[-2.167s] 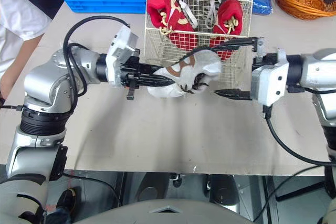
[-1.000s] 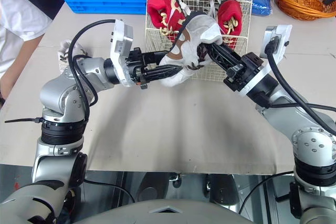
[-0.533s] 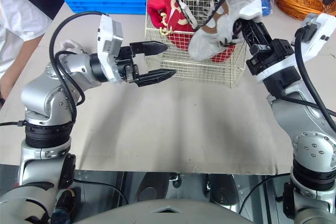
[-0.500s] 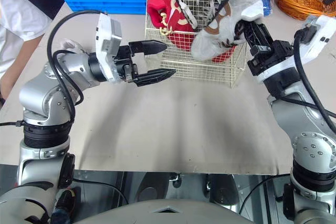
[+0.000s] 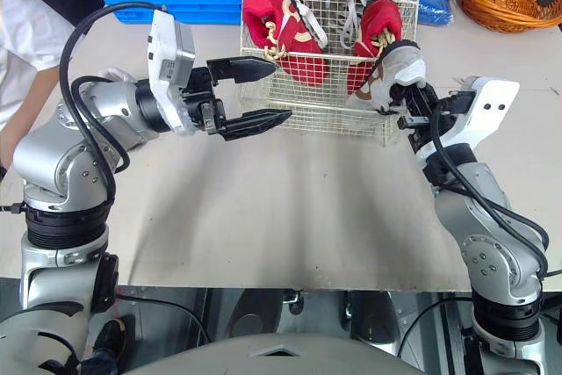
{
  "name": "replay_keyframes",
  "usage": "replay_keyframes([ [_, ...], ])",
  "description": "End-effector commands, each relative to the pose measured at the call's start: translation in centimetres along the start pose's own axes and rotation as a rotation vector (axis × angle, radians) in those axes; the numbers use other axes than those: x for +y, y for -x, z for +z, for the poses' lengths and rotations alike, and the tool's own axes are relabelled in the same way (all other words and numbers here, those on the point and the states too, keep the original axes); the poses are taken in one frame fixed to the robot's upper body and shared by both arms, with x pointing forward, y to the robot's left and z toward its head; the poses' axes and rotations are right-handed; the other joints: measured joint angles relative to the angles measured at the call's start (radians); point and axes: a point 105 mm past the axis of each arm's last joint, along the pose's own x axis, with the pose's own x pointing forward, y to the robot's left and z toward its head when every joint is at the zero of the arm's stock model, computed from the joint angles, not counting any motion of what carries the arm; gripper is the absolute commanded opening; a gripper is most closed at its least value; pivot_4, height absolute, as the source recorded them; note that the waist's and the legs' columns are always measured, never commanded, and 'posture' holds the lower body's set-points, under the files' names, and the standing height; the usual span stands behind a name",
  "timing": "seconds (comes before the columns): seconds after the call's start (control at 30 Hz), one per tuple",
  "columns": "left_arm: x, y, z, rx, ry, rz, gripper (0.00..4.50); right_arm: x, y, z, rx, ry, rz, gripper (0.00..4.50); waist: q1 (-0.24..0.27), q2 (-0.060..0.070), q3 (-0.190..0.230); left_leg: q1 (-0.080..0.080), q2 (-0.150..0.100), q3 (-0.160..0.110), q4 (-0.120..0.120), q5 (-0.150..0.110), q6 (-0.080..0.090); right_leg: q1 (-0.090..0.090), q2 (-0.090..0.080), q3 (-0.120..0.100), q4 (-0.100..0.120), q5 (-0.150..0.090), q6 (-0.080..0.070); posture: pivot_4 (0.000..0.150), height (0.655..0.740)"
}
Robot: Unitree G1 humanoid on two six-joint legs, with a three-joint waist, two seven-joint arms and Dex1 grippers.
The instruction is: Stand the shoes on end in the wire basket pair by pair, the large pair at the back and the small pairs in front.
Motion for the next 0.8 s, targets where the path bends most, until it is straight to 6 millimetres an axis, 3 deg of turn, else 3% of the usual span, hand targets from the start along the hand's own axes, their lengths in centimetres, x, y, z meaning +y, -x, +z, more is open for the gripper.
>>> replay_keyframes([
  [0.03, 0.2, 0.7, 1.1, -0.025, -0.070, 0.040, 4.50, 0.3, 0.3, 0.6, -0.013, 0.022, 0.029, 2.25, 0.000, 0.000, 0.000, 0.000, 0.000, 0.000, 0.000, 0.000, 0.000, 0.000, 0.000, 0.000, 0.000, 0.000, 0.000, 0.150, 0.6860],
  [0.17, 1.1, 1.8, 0.9, -0.012, -0.076, 0.089, 4.50, -0.3, 0.8, 1.7, -0.017, 0.063, 0.081, 4.25, 0.000, 0.000, 0.000, 0.000, 0.000, 0.000, 0.000, 0.000, 0.000, -0.001, 0.000, 0.000, 0.000, 0.000, 0.000, 0.150, 0.6860],
  [0.2, 1.4, 2.1, 1.0, -0.013, -0.073, 0.102, 4.50, -0.4, 1.1, 2.0, -0.020, 0.070, 0.103, 4.47, 0.000, 0.000, 0.000, 0.000, 0.000, 0.001, 0.000, 0.000, 0.000, -0.001, 0.000, 0.001, 0.000, 0.000, 0.000, 0.150, 0.6860],
  [0.4, 4.2, 4.8, 0.6, 0.028, -0.085, 0.221, 4.50, -0.9, 4.5, 1.8, 0.136, 0.162, 0.334, 4.47, 0.003, 0.000, 0.000, -0.001, 0.000, 0.001, -0.001, 0.000, 0.000, -0.001, 0.000, 0.001, 0.000, 0.000, 0.000, 0.150, 0.6860],
  [0.53, 6.9, 7.4, 0.4, 0.037, -0.082, 0.368, 4.50, 1.5, 6.7, 1.0, 0.215, 0.248, 0.591, 4.47, -0.001, 0.000, 0.000, 0.000, 0.000, 0.001, -0.001, 0.000, 0.000, -0.001, 0.001, 0.001, 0.000, 0.000, 0.000, 0.150, 0.6860],
  [0.7, 10.6, 12.1, -0.9, 0.075, -0.034, 0.616, 4.50, 4.4, 7.7, -0.5, 0.185, 0.302, 0.834, 4.47, -0.001, 0.000, 0.000, 0.000, 0.002, 0.001, -0.001, 0.000, 0.000, -0.001, 0.002, 0.002, 0.000, 0.000, 0.000, 0.150, 0.6860],
  [0.8, 12.8, 16.6, -2.5, 0.154, 0.016, 0.821, 4.50, 5.5, 7.3, -0.8, 0.115, 0.301, 0.902, 4.47, -0.002, -0.003, 0.000, 0.000, 0.001, 0.001, -0.001, 0.000, 0.000, -0.002, 0.002, 0.002, 0.000, 0.000, 0.000, 0.150, 0.6860],
])
